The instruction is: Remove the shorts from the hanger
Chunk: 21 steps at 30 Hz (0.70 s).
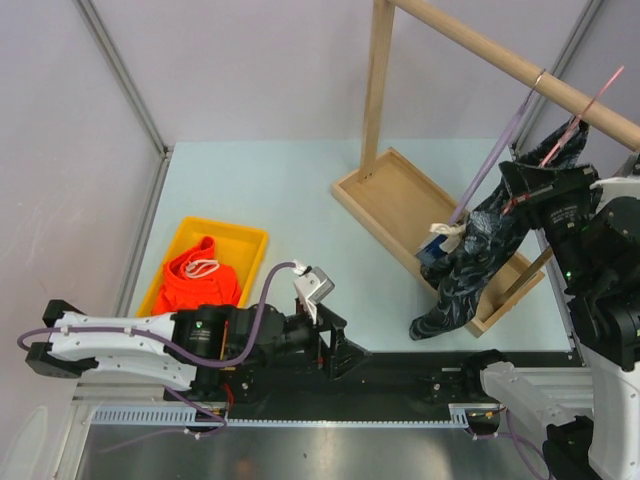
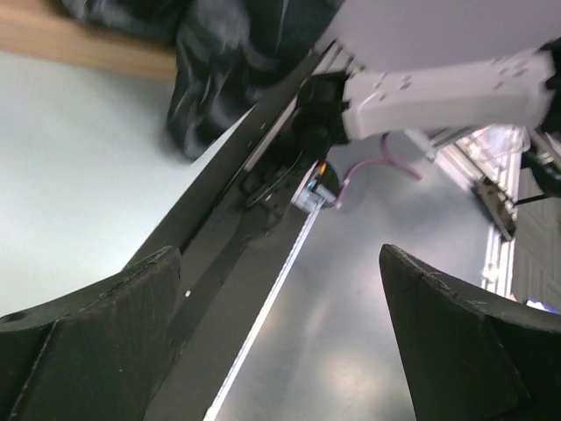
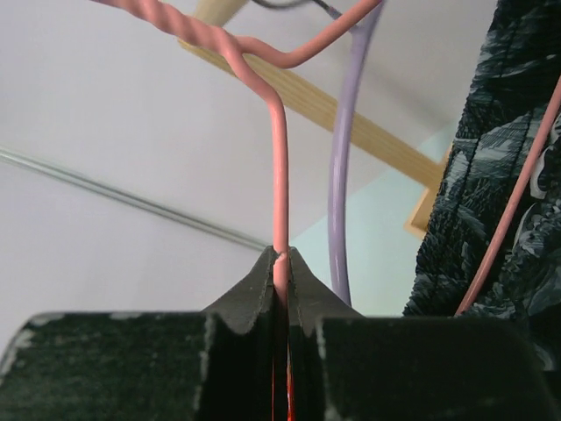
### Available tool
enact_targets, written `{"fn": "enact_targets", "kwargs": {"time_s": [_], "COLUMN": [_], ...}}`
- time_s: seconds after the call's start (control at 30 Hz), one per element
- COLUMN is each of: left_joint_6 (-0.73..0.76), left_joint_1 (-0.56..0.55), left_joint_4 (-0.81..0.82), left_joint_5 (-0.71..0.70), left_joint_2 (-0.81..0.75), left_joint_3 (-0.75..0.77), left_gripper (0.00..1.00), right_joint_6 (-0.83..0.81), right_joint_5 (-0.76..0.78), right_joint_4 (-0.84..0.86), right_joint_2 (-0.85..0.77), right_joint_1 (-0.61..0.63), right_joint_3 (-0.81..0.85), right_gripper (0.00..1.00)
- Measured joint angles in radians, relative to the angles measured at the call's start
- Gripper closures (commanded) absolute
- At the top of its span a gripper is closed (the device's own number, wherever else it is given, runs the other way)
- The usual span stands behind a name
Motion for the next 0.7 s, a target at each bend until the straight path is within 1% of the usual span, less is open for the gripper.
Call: {"fn": "enact_targets", "kwargs": {"time_s": [0.1,0.23,0.4,0.5,0.57,0.7], "left_joint_6": [0.040,0.120,0.205,0.230,0.243,0.256], "left_joint_1": [0.000,0.000,0.014,0.043,0.077,0.112], "left_joint_4": [-0.013,-0.010,-0.018,-0.022,-0.027,-0.044], "left_joint_5": [-0.002,-0.010,-0.009,0.004,0.037,0.090], "left_joint_2": [0.028,0.086,0.186,0.254,0.320,0.434], "left_joint_3": [0.092,0.271,0.490,0.576,0.634,0.720], "left_gripper": [0.00,0.00,0.00,0.00,0.00,0.00], "right_joint_6": [0.084,0.162,0.197,0.212,0.219,0.221], "right_joint_5": [-0.031,-0.071,-0.092,-0.088,-0.084,-0.085], "right_joint_4": [0.011,0.003,-0.001,-0.014,-0.022,-0.023], "right_joint_2": [-0.048,-0.079,-0.077,-0.084,-0.090,-0.096], "right_joint_1": [0.000,0.005,0.035,0.047,0.055,0.061], "right_joint_3": [-0.079,-0.175,-0.198,-0.205,-0.212,-0.217], "right_gripper": [1.00,1.00,1.00,1.00,1.00,1.00]}}
